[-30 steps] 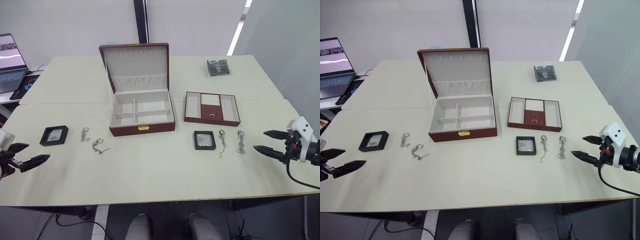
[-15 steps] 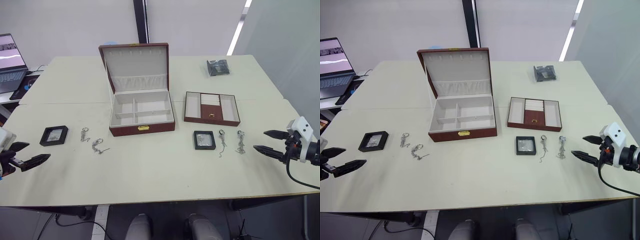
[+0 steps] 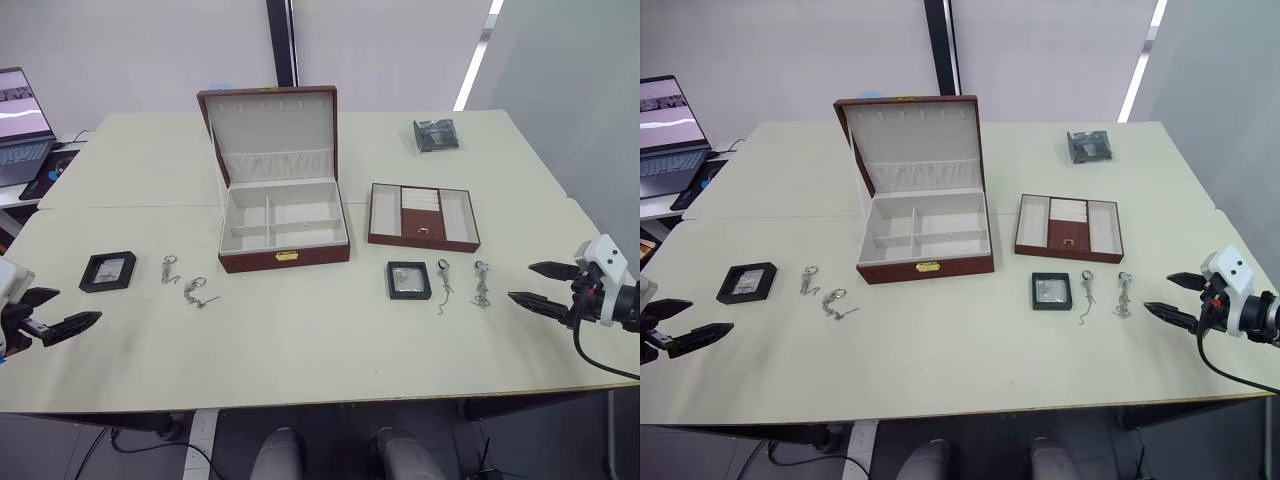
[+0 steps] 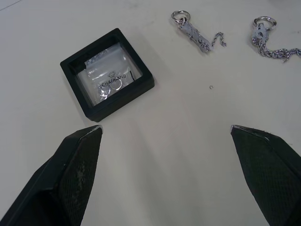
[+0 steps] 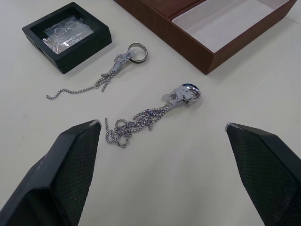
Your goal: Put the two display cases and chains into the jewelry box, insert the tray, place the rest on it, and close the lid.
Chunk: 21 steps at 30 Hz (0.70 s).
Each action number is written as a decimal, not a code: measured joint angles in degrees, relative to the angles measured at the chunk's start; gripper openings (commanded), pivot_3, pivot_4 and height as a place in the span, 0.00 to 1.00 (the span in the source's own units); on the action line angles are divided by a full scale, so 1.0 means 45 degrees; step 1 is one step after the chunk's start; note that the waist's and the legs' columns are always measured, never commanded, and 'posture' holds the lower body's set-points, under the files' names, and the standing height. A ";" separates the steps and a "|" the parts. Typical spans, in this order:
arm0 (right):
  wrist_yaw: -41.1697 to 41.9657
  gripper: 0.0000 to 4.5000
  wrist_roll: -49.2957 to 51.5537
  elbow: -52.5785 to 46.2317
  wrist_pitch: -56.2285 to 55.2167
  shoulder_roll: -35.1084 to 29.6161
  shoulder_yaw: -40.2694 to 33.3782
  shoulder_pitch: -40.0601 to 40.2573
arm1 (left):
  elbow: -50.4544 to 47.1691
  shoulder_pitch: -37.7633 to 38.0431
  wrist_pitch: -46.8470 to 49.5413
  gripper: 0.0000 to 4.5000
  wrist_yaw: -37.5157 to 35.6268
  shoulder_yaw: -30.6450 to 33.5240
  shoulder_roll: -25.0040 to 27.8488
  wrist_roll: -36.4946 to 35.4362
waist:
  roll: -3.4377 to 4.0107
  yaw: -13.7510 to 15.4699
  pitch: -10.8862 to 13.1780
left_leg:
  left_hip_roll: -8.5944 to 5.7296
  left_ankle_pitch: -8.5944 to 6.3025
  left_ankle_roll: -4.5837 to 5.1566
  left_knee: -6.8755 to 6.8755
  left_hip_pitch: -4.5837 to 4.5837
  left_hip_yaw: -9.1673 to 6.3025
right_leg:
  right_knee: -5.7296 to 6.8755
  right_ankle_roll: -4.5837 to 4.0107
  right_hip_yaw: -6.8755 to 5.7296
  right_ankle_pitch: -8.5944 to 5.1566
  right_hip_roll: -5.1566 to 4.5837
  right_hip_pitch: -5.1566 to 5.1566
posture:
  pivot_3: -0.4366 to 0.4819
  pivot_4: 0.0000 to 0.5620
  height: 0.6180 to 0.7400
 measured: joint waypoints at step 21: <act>-0.1681 1.00 0.1137 -0.1288 0.1158 0.2110 -0.0286 -0.1295 | -0.1557 -0.1826 0.1296 1.00 0.1671 0.0208 -0.1700 -0.1127 | -0.0003 -0.0013 -0.0002 | 0.0004 0.0000 -0.0001 0.0080 -0.0003 -0.0009 | 0.0084 0.0001 0.0003 0.0000 0.0005 -0.0003 | 0.48 0.27 1.00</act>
